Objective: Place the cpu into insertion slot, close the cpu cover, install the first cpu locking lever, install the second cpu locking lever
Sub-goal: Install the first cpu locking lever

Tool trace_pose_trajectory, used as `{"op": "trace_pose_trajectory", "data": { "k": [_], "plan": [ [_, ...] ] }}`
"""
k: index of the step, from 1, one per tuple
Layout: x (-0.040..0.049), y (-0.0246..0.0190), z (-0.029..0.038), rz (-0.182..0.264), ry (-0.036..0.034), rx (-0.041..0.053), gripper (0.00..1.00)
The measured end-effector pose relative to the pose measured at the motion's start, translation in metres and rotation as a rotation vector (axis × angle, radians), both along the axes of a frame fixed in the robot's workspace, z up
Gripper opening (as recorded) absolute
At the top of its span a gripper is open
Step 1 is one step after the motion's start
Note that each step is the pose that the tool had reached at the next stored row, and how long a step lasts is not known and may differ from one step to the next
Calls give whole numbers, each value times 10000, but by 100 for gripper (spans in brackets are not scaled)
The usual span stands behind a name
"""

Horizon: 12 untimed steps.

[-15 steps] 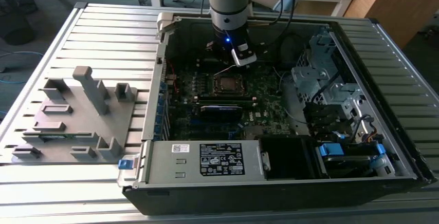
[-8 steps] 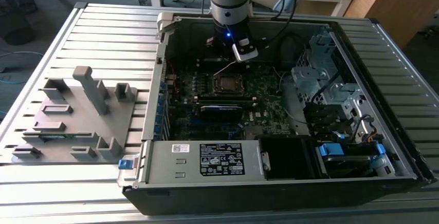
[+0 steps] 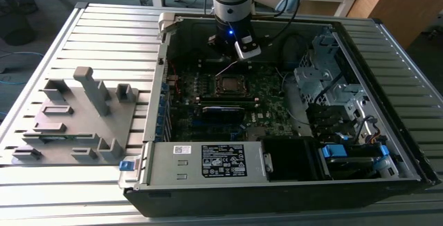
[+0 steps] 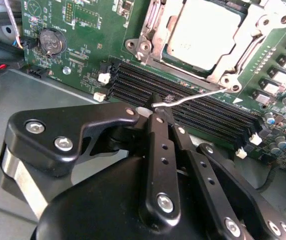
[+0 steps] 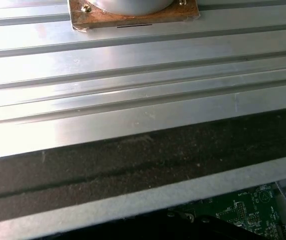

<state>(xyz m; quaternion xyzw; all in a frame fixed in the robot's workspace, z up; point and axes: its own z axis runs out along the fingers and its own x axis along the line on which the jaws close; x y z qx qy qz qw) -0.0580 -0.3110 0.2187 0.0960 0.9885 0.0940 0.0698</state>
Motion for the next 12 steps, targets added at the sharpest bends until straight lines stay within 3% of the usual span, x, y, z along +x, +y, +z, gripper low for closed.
{"op": "trace_pose_trajectory", "data": {
  "k": [12],
  "plan": [
    [0, 0, 57, 0, 0, 1, 10]
  ]
}}
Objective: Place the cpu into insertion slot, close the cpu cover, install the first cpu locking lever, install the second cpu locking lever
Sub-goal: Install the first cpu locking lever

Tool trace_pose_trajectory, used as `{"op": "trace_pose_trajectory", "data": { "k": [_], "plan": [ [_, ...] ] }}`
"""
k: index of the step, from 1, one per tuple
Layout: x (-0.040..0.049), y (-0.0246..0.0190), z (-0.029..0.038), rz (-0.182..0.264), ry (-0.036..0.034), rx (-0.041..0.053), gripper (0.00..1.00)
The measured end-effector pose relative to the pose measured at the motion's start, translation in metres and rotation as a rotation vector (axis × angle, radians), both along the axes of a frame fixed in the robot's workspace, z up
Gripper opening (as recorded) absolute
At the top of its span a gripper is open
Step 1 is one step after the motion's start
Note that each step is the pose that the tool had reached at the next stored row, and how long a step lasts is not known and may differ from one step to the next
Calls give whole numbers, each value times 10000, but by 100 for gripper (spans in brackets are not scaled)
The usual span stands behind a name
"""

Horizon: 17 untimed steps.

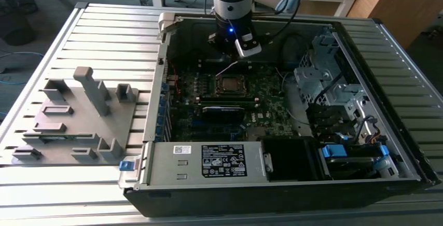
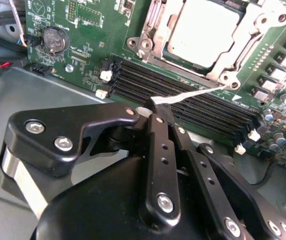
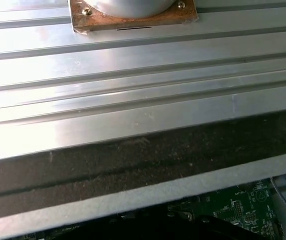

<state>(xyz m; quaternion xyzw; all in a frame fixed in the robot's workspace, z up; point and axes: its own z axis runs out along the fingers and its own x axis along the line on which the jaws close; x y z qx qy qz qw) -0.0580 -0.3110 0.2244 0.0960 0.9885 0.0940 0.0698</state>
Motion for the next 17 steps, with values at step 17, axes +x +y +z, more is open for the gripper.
{"op": "trace_pose_trajectory", "data": {
  "k": [17],
  "plan": [
    [0, 0, 188, 0, 0, 0, 10]
  ]
}}
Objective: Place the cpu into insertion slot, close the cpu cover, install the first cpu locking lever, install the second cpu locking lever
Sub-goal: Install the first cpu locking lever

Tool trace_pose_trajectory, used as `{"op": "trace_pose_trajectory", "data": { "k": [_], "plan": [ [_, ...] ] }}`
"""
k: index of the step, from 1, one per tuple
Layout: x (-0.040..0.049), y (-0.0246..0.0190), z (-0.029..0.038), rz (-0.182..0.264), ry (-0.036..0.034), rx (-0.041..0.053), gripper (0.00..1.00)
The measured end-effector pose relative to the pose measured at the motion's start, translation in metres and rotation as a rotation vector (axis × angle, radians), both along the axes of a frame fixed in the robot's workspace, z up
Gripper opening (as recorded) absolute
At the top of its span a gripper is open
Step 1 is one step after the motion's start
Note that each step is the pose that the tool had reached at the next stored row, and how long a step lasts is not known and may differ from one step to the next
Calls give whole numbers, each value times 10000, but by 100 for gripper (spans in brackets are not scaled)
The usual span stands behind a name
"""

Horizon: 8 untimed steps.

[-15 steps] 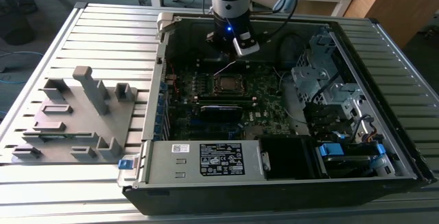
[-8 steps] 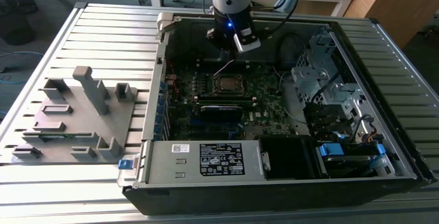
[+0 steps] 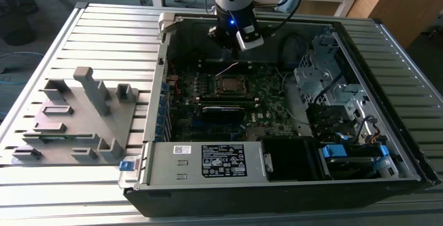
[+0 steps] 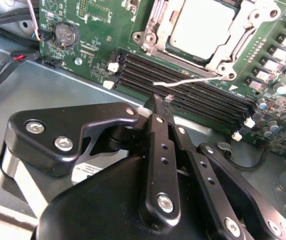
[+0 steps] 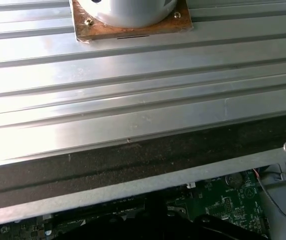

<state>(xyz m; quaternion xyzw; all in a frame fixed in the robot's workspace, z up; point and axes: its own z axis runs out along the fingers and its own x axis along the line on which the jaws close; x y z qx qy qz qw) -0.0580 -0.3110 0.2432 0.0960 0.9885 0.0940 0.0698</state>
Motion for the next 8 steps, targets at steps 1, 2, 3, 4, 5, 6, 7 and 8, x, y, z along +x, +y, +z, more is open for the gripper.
{"op": "trace_pose_trajectory", "data": {
  "k": [1, 2, 3, 4, 5, 6, 7, 8],
  "plan": [
    [0, 0, 1, 0, -1, 1, 10],
    [0, 0, 1, 0, -1, 2, 10],
    [0, 0, 1, 2, -7, 2, 10],
    [-3, -5, 3, 3, -16, -2, 10],
    [-5, -13, 3, 1, -31, -2, 10],
    [-8, -23, 2, 0, -49, 0, 10],
    [-11, -35, 2, 0, -66, 0, 10],
    [-14, -47, 2, 0, -81, -1, 10]
  ]
}}
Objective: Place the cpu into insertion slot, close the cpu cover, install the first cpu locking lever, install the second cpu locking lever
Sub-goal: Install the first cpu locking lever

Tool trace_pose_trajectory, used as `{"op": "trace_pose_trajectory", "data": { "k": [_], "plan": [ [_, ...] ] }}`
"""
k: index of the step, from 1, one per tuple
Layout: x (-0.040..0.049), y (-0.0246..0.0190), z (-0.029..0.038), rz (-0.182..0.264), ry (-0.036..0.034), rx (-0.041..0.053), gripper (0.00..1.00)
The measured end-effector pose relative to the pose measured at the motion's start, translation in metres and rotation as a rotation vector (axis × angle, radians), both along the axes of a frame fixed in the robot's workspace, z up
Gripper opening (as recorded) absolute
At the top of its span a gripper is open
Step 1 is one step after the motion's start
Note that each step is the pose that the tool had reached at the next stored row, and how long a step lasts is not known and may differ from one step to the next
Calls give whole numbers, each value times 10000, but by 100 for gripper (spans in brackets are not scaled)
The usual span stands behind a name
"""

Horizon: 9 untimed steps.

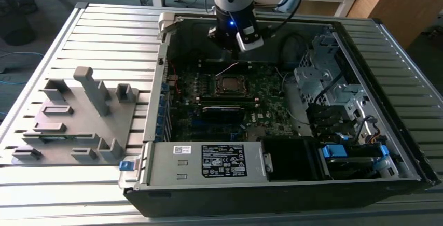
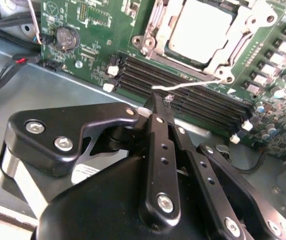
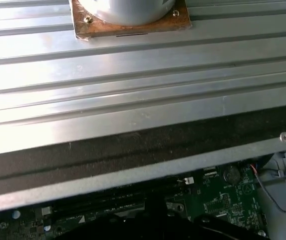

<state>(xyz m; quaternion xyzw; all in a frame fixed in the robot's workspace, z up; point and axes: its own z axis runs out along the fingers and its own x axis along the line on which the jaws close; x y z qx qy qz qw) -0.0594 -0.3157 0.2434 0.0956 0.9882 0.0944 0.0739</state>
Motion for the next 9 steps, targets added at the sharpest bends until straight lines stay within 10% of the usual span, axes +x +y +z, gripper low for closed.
{"op": "trace_pose_trajectory", "data": {
  "k": [9],
  "plan": [
    [-40, -69, -72, 1, -189, 1, 10]
  ]
}}
